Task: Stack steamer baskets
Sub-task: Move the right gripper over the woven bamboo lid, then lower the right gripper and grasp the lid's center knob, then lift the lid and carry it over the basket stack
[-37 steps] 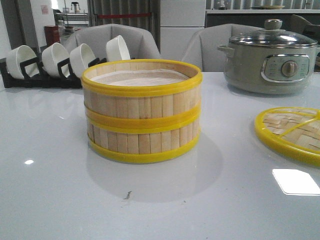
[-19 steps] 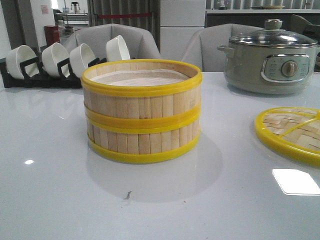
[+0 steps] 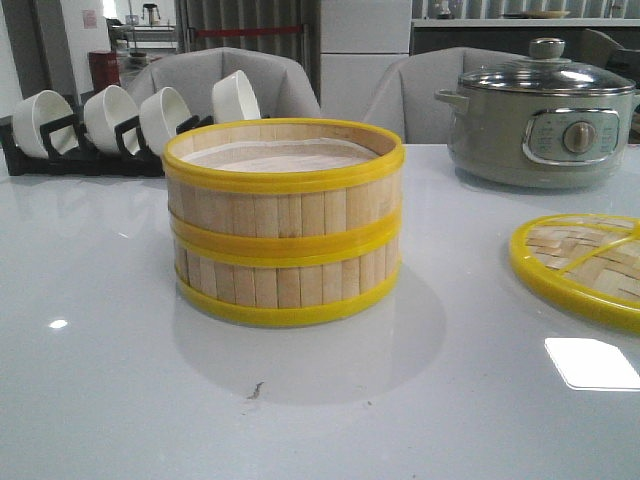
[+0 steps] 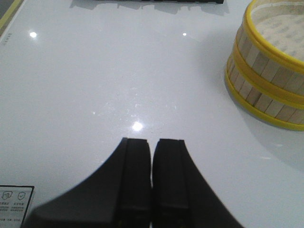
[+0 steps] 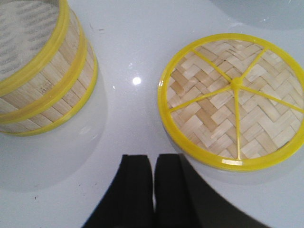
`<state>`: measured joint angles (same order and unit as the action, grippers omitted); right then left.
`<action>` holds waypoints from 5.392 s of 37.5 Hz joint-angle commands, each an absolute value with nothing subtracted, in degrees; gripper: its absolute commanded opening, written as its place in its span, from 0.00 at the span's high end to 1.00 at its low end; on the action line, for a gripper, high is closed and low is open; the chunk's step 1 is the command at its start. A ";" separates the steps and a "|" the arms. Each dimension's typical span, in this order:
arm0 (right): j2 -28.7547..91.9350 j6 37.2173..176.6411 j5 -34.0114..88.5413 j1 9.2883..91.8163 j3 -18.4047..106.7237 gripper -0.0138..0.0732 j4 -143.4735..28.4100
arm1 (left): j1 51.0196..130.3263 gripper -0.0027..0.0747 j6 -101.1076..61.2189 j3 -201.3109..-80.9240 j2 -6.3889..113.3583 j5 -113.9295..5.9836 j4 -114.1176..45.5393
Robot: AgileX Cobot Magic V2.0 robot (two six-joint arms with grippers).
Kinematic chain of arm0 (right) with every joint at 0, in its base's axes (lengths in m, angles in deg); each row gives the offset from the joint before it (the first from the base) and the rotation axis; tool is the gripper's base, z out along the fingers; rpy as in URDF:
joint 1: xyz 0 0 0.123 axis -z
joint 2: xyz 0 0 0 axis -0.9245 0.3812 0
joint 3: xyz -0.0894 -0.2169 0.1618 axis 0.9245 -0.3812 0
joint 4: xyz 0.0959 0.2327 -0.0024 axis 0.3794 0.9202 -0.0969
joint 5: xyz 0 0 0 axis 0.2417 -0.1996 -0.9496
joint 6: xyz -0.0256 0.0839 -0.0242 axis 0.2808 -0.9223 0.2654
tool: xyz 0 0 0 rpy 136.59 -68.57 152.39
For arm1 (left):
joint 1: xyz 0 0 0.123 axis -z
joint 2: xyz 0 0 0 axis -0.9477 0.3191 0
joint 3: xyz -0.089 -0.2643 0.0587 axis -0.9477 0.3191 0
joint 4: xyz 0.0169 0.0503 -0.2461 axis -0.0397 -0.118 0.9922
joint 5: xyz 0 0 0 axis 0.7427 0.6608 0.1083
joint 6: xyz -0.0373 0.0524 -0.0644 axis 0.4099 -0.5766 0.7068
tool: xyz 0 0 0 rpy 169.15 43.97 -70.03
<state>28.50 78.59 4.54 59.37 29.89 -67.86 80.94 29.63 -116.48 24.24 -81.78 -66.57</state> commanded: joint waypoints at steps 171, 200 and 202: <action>77.17 81.54 -19.87 61.49 94.54 0.78 -68.75 | 80.82 0.85 30.15 -118.14 24.39 -76.88 -66.50; 91.80 81.90 -24.12 37.23 114.57 0.78 -65.10 | 80.82 0.85 30.15 -118.14 24.39 -76.88 -66.50; 92.36 81.90 -24.21 36.91 114.71 0.78 -65.17 | 80.82 0.85 30.15 -118.14 24.39 -76.88 -66.50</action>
